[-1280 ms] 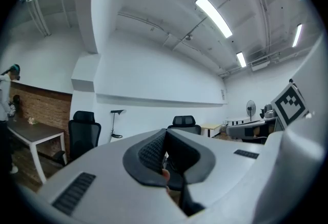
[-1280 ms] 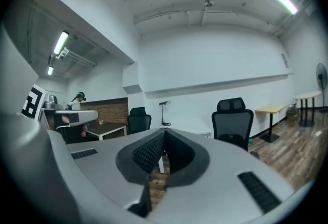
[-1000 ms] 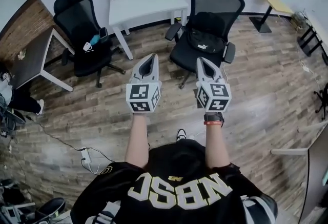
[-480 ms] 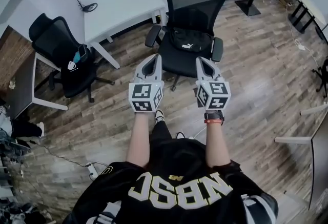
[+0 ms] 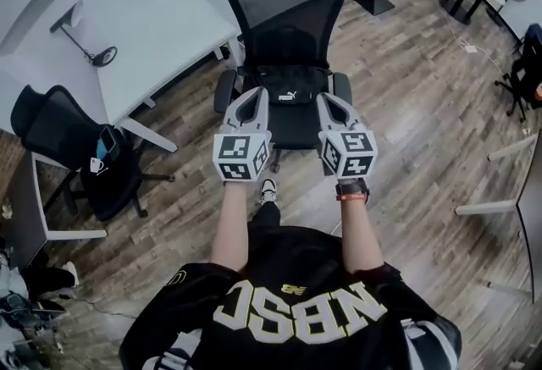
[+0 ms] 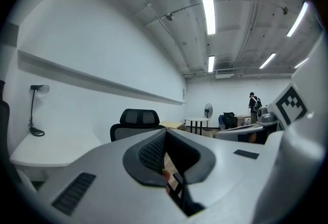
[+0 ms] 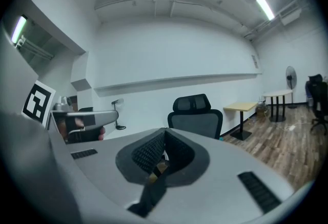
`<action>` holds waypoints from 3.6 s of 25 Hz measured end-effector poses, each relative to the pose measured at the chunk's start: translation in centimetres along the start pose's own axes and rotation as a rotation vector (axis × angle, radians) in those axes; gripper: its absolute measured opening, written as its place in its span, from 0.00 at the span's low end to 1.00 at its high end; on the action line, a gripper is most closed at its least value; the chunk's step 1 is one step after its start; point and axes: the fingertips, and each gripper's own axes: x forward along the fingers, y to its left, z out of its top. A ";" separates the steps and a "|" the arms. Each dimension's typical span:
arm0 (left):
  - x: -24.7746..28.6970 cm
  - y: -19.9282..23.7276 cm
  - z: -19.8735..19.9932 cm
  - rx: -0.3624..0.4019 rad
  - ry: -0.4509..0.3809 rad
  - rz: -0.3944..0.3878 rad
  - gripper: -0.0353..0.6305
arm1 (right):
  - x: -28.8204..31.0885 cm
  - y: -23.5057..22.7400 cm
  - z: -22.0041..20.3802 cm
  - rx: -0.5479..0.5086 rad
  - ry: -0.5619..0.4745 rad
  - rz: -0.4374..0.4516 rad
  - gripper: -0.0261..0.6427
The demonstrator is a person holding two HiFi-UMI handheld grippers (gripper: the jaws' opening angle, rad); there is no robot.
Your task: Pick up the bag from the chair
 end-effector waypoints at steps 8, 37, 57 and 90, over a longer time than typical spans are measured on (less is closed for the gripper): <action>7.5 8.2 0.7 -0.007 0.005 -0.039 0.07 | 9.5 -0.9 2.6 0.003 0.006 -0.083 0.05; 30.6 19.7 -24.8 -0.158 0.529 -0.076 0.32 | 32.9 -19.1 -17.9 0.134 0.517 -0.168 0.26; 35.8 28.0 -51.8 -0.288 0.911 0.050 0.59 | 42.5 -28.5 -41.6 0.219 0.863 -0.156 0.61; 34.6 27.7 -59.9 -0.347 1.129 0.138 0.19 | 44.4 -28.7 -46.4 0.261 0.828 -0.236 0.15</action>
